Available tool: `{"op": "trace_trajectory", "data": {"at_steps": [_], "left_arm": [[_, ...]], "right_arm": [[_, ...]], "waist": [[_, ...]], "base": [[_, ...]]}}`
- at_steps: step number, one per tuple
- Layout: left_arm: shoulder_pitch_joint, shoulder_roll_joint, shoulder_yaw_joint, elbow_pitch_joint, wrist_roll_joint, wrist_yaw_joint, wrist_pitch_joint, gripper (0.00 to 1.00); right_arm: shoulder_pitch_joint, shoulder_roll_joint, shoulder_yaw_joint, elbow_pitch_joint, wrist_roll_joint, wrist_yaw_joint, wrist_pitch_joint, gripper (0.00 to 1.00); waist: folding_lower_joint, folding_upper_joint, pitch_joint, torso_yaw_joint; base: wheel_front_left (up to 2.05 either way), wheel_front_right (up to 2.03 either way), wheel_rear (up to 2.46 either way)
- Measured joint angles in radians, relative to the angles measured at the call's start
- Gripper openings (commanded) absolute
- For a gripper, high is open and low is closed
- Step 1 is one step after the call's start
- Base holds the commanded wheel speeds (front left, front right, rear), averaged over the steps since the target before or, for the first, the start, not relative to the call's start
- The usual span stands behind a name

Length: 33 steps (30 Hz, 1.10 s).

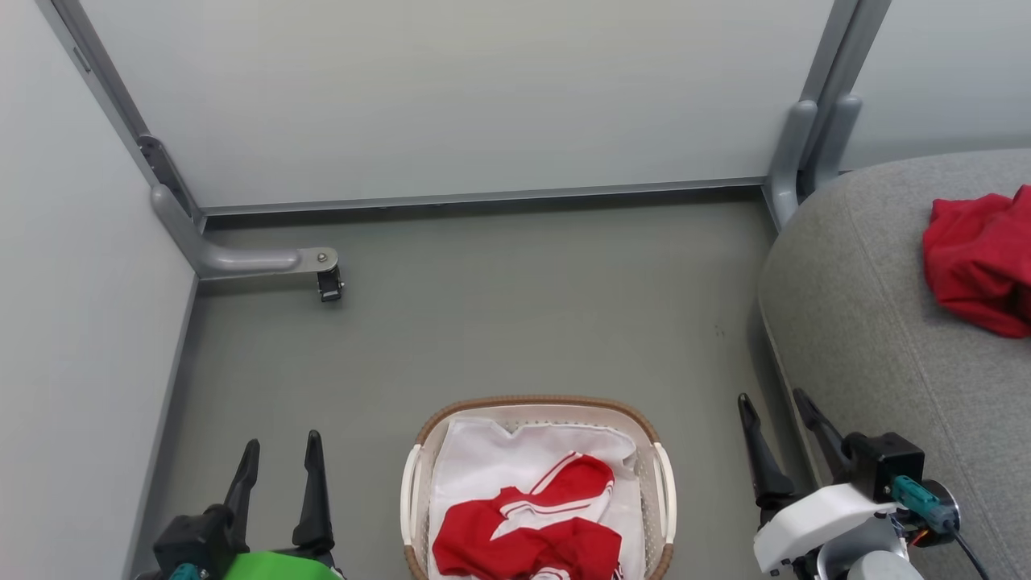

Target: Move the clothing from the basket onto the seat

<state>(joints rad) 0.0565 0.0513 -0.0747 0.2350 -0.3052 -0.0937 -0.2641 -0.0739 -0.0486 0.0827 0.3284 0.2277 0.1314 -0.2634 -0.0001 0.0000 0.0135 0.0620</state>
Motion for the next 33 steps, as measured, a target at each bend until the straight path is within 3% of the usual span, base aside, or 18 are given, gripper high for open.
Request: {"op": "trace_trajectory", "data": {"at_steps": [22, 33], "left_arm": [[-0.017, -0.001, -0.027, -0.002, 0.005, -0.003, 0.000, 1.00], [-0.254, 0.005, -0.157, 0.064, 0.079, -0.027, 0.000, 1.00]], "right_arm": [[-0.020, 0.000, -0.011, -0.016, -0.006, 0.000, 0.000, 1.00], [-0.103, 0.000, -0.073, -0.116, -0.035, 0.000, 0.000, 1.00]], "waist": [[0.0000, 0.0000, 0.048, -0.009], [0.0001, 0.0000, 0.176, -0.027]], "base": [[0.00, 0.00, 0.00], [0.00, 0.00, 0.00]]}}
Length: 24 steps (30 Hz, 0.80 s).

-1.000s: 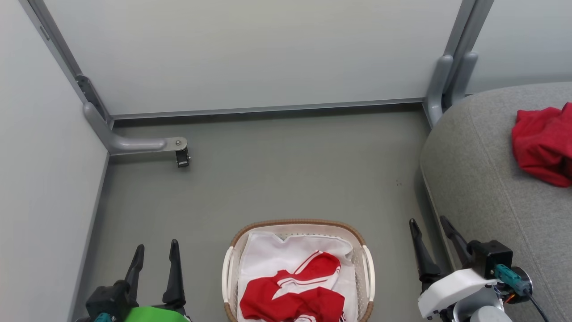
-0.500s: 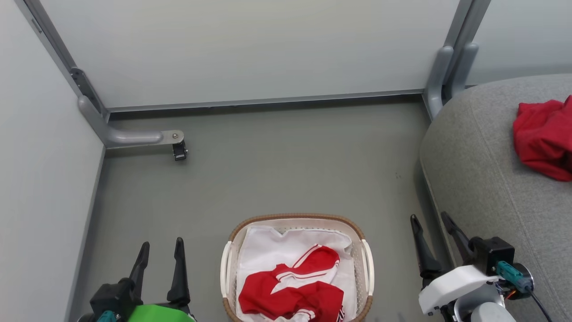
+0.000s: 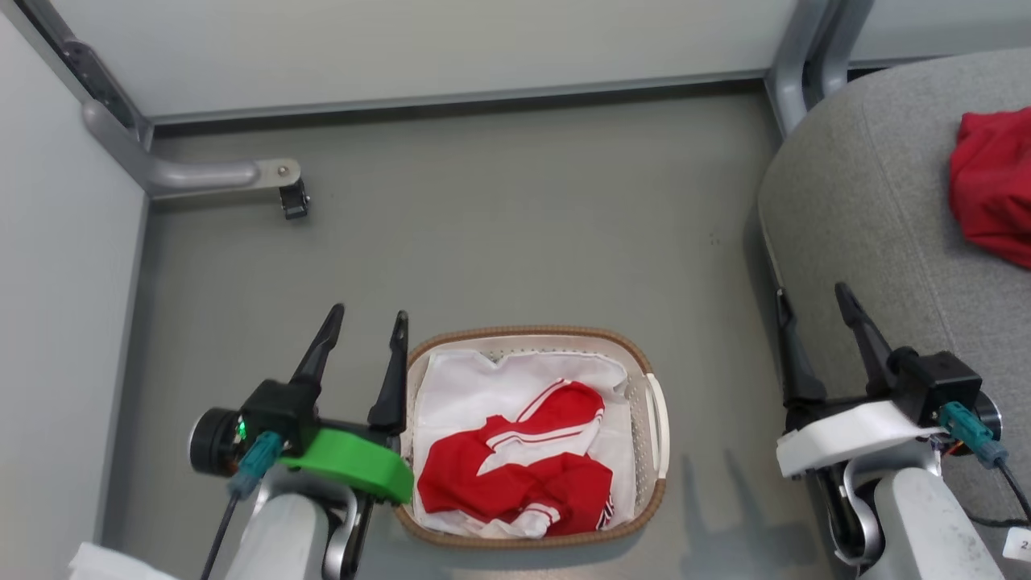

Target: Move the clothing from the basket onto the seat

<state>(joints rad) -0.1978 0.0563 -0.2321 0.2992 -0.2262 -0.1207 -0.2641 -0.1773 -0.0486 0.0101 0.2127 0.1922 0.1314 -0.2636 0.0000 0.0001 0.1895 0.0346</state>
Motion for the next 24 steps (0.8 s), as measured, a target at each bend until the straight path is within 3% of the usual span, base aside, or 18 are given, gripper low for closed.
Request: {"op": "trace_trajectory", "data": {"at_steps": [6, 10, 24], "left_arm": [[-0.176, 0.006, -0.130, 0.135, 0.035, -0.007, 0.022, 1.00], [-0.271, 0.018, -0.272, 0.263, 0.032, -0.007, 0.067, 1.00], [-0.452, 0.091, -0.753, 0.516, -0.157, -0.008, 0.193, 1.00]], "right_arm": [[-0.079, 0.000, -0.006, -0.057, -0.008, 0.000, 0.000, 1.00], [-0.111, 0.000, 0.002, -0.074, -0.014, 0.000, 0.000, 1.00], [-0.197, 0.000, 0.052, -0.128, 0.005, 0.000, 0.000, 1.00]], "waist": [[0.0000, 0.0000, 0.114, -0.021], [0.0000, -0.0001, 0.196, -0.041], [0.0000, 0.0000, 0.435, -0.137]], "base": [[0.00, 0.00, 0.00], [0.00, 0.00, 0.00], [0.00, 0.00, 0.00]]}}
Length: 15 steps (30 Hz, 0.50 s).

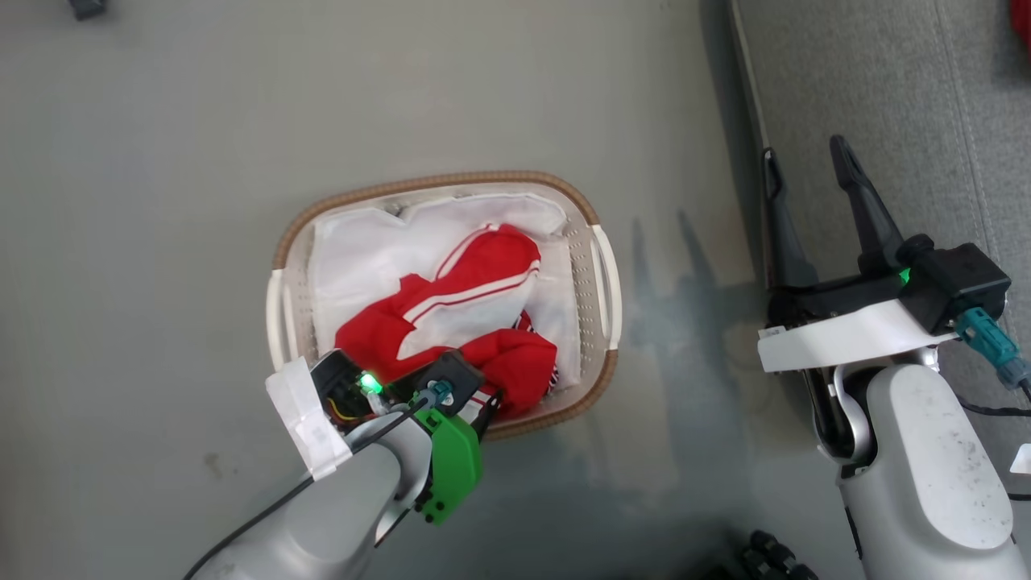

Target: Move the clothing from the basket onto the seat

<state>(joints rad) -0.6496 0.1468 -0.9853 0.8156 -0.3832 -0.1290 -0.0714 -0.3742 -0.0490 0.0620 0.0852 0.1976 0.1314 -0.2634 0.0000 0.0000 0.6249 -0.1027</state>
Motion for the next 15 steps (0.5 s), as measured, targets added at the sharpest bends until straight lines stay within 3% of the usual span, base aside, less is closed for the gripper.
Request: {"op": "trace_trajectory", "data": {"at_steps": [7, 15], "left_arm": [[-0.058, 0.031, -0.113, 0.068, -0.071, 0.000, -0.001, 1.00], [-0.138, 0.034, -0.133, 0.179, -0.108, 0.000, -0.037, 1.00]], "right_arm": [[-0.021, 0.000, 0.015, -0.022, 0.020, 0.000, 0.000, 1.00], [-0.043, 0.000, 0.031, -0.037, 0.038, 0.000, 0.000, 1.00]], "waist": [[0.0000, 0.0000, 0.083, -0.052], [0.0001, 0.0000, 0.156, -0.104]], "base": [[0.00, 0.00, 0.00], [0.00, 0.00, 0.00]]}}
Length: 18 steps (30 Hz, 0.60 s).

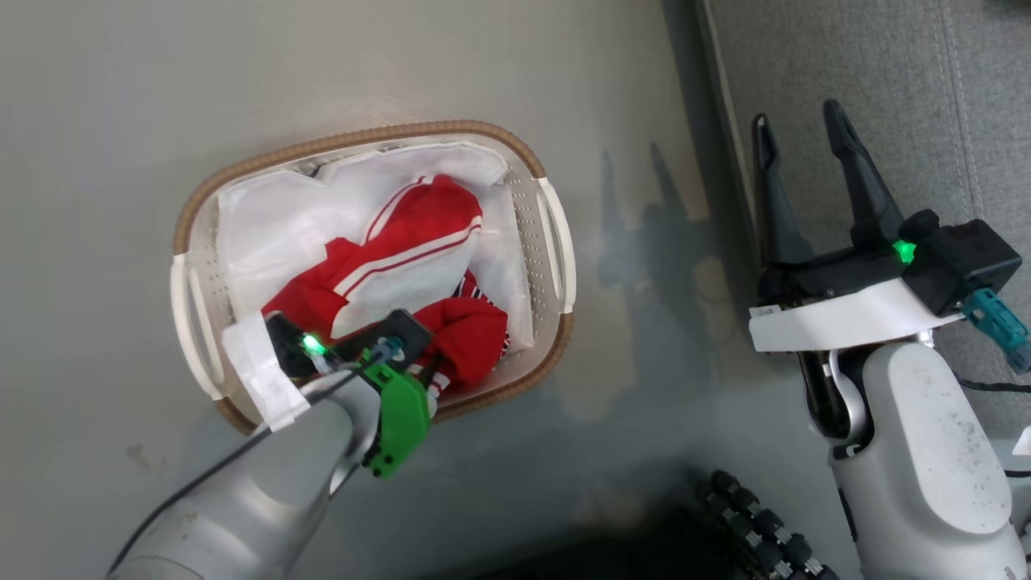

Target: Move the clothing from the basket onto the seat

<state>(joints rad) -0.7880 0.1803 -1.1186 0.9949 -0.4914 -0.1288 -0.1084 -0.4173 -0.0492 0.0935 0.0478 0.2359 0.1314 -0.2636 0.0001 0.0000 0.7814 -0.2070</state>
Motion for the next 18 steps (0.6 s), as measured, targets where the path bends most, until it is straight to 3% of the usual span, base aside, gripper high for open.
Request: {"op": "trace_trajectory", "data": {"at_steps": [11, 12, 13, 14, 15, 18], "left_arm": [[-0.073, -0.018, 0.002, 0.124, -0.033, 0.001, 0.001, 1.00], [-0.073, -0.021, -0.002, 0.128, -0.044, 0.001, 0.008, 0.89], [-0.073, -0.024, -0.009, 0.128, -0.052, 0.001, 0.011, 0.44], [-0.073, -0.025, -0.011, 0.126, -0.060, 0.001, 0.013, 0.18], [-0.073, -0.026, -0.010, 0.123, -0.074, 0.001, 0.014, 0.00], [-0.074, -0.030, -0.012, 0.111, -0.100, 0.001, -0.008, 0.00]], "right_arm": [[-0.021, 0.000, 0.028, -0.012, 0.020, 0.000, 0.000, 1.00], [-0.021, 0.000, 0.030, -0.012, 0.021, 0.000, 0.000, 1.00], [-0.021, 0.000, 0.030, -0.012, 0.021, 0.000, 0.000, 1.00], [-0.022, 0.000, 0.030, -0.012, 0.021, 0.000, 0.000, 1.00], [-0.022, 0.000, 0.030, -0.012, 0.021, 0.000, 0.000, 1.00], [-0.024, 0.000, 0.024, -0.009, 0.020, 0.000, 0.000, 1.00]], "waist": [[0.0000, 0.0000, 0.070, -0.052], [0.0000, 0.0000, 0.075, -0.055], [0.0000, 0.0000, 0.078, -0.058], [0.0000, 0.0000, 0.080, -0.059], [0.0000, 0.0000, 0.082, -0.058], [0.0000, 0.0000, 0.081, -0.051]], "base": [[0.00, 0.00, 0.00], [0.00, 0.00, 0.00], [0.00, 0.00, 0.00], [0.00, 0.00, 0.00], [0.00, 0.00, 0.00], [0.00, 0.00, 0.00]]}}
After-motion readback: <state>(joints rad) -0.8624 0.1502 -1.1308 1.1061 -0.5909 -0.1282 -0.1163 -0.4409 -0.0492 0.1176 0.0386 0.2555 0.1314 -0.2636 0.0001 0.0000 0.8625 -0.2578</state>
